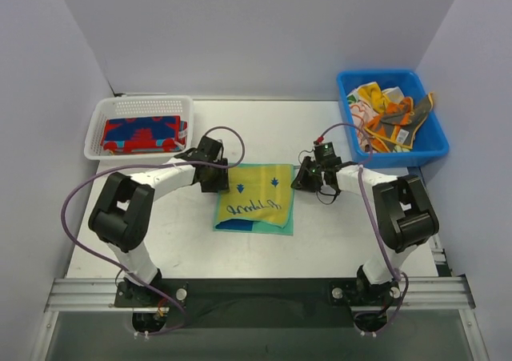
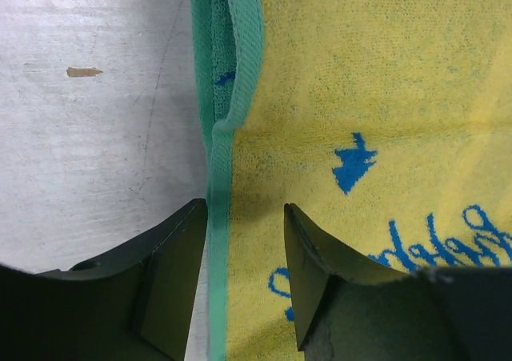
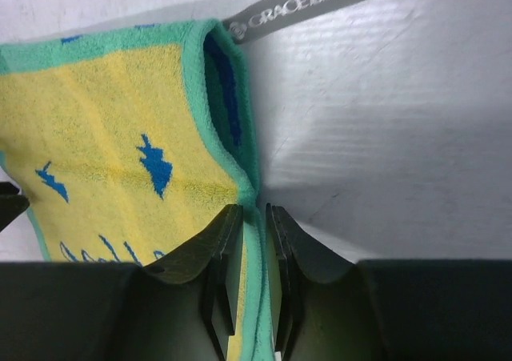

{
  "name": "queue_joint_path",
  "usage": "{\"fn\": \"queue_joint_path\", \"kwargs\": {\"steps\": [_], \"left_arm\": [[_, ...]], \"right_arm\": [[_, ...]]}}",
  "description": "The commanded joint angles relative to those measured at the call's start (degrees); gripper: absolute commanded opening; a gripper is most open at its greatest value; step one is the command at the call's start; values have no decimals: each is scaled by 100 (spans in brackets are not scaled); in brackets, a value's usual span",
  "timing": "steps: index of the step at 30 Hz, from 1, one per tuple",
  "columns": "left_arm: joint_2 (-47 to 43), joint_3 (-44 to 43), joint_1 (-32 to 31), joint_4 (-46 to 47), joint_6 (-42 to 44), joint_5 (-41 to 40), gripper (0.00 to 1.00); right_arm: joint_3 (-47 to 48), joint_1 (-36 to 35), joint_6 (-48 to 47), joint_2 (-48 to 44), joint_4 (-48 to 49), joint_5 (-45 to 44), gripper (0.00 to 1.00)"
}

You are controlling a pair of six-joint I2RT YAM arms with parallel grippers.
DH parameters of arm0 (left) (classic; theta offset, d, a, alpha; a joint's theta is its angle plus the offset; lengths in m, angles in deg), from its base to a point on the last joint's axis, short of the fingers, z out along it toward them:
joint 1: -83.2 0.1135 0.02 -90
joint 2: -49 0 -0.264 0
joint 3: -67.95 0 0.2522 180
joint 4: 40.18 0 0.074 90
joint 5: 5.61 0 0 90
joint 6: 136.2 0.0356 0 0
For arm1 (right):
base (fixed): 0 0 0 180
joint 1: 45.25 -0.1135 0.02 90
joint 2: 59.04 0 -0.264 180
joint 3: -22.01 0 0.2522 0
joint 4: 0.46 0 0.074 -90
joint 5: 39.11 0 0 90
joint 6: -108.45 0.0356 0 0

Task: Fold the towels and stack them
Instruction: Fold the towel

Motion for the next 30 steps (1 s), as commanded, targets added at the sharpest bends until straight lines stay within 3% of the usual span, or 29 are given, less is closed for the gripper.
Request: {"fn": "queue_joint_path", "kwargs": {"steps": [1, 6, 7, 14, 21, 30], "left_arm": [[-438, -39, 17, 75, -39, 44, 54], [-1719, 453, 9, 23, -127, -18, 63], [-1932, 663, 9, -13, -170, -27, 69], [-3787, 1420, 131, -742, -31, -510, 97], [-4983, 1974, 202, -936, 348, -1046, 97], [-5195, 2239, 211, -927, 462, -1196, 97]], "right_arm": [[314, 100, -506, -217, -335, -265, 20], [281, 39, -490, -1006, -766, -354, 32], [192, -39, -419, -1183, -931, -459, 33], [-827, -978, 1003, -2291, -1390, -1074, 32], [-1206, -1745, 1725, -2266, -1504, -1620, 34], [-864, -2053, 1928, -1607, -1557, -1717, 34]]}}
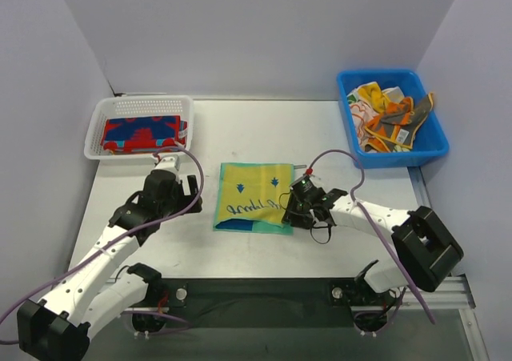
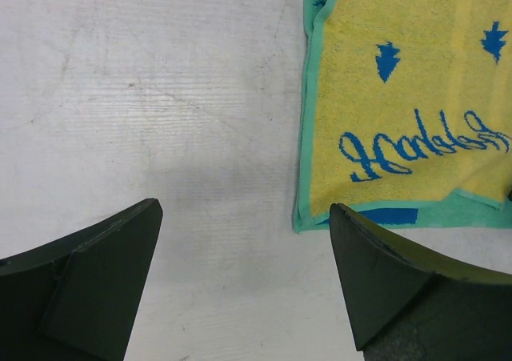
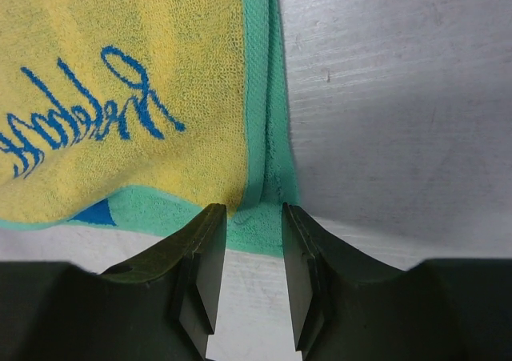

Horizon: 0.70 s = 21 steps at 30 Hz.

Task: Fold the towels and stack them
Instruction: Fold the towel

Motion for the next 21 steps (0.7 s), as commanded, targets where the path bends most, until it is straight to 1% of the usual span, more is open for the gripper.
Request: {"fn": "queue_joint_path", "kwargs": {"steps": [1, 2, 12, 21], "left_arm": [[-37, -56, 27, 17, 152, -153, 97], [-37, -65, 27, 17, 160, -145, 97], [-2, -92, 97, 17, 205, 5, 97], [-11, -74, 212, 70, 222, 207, 97]], "right_arm": [[313, -131, 212, 236, -197, -272, 34], [356, -149, 230, 271, -206, -429, 34], [892, -387, 151, 649, -716, -755, 34], [1148, -466, 221, 931, -1278, -817, 34]]}}
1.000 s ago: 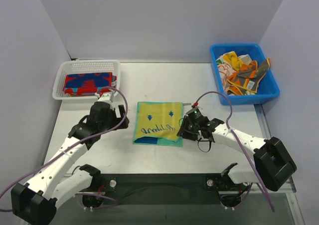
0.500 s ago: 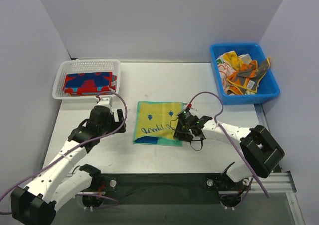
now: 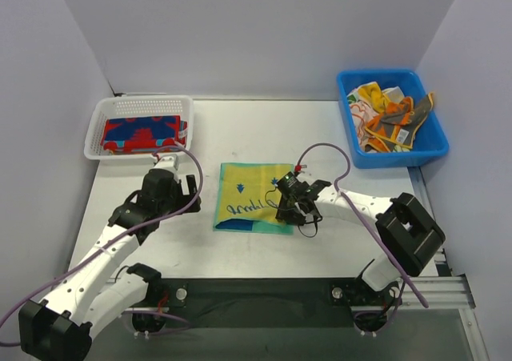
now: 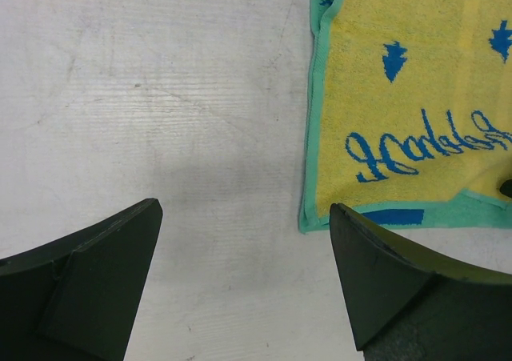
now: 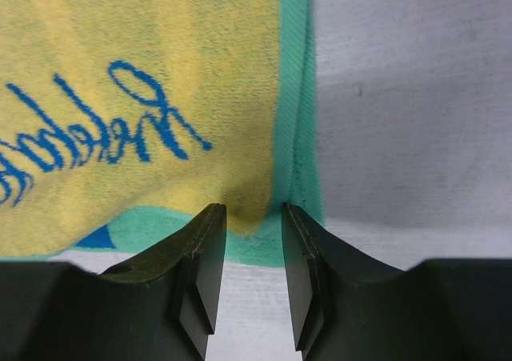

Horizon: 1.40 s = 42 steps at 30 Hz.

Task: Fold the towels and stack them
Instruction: Fold the towel

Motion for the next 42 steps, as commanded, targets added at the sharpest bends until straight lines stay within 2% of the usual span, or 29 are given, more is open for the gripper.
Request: {"fn": "queue_joint_path", "kwargs": {"steps": [1, 11, 16, 19, 31, 38, 39, 40, 42], "left_arm": [[-50, -85, 61, 77, 78, 133, 97], [-76, -59, 175, 138, 78, 299, 98], [-76, -50, 184, 138, 87, 309, 97], [-85, -50, 202, 138, 78, 326, 97], [-111, -41, 254, 147, 87, 335, 97], [-120, -32, 254, 156, 87, 379, 98], [-120, -32, 254, 156, 78, 379, 97], [-129, -32, 263, 156, 87, 370, 97], [-129, -24, 263, 156, 87, 370, 97]], "right_arm": [[171, -79, 107, 33, -634, -364, 34], [373, -132, 20, 217, -775, -426, 34], [522, -184, -59, 375, -775, -409, 24], [514, -185, -51, 410, -775, -374, 23], [593, -211, -68, 367, -1249, -426, 27], [707, -211, -130, 648, -1293, -303, 28], [724, -211, -139, 674, -1293, -295, 26], [751, -211, -156, 692, -1302, -303, 17], [786, -211, -200, 657, -1311, -338, 7]]}}
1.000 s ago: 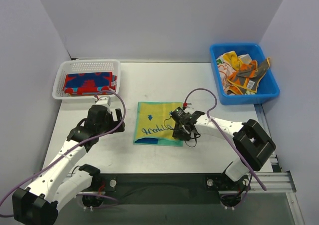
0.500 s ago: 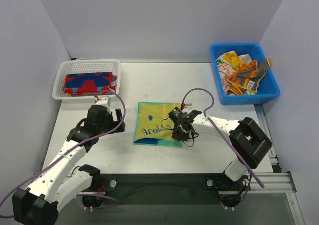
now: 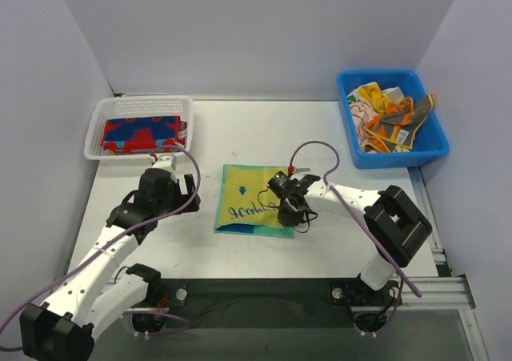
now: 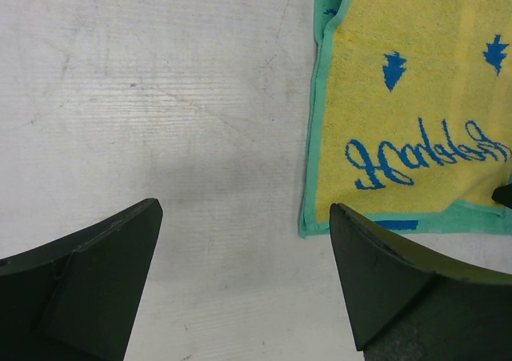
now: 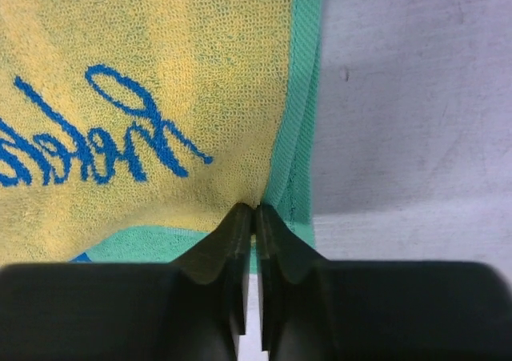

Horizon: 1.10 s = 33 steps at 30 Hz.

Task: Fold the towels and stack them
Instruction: Fold the towel

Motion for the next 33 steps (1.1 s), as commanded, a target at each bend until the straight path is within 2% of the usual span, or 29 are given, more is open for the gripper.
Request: {"fn": "queue_joint_path", "kwargs": {"steps": [1, 10, 17, 22, 30, 31, 33], "left_arm": [[-94, -24, 40, 158, 65, 53, 98], [-24, 29, 58, 202, 47, 211, 97], [310, 318, -12, 325, -637, 940, 98], [644, 504, -197, 562, -928, 1257, 96], [1312, 539, -908, 1089, -1490, 1012, 84], [1486, 487, -970, 1159, -1526, 959, 77], [1663, 416, -1067, 1247, -1587, 845, 71]], "right_arm": [[176, -43, -41, 19, -340, -179, 0], [554, -87, -427, -386, -850, -364, 0], [590, -87, -629, -492, -991, -293, 0], [589, -95, -761, -176, -982, -188, 0], [748, -104, -963, -342, -1000, -144, 0], [756, -104, -972, -403, -991, -109, 0], [748, -104, -981, -448, -991, -65, 0]]}}
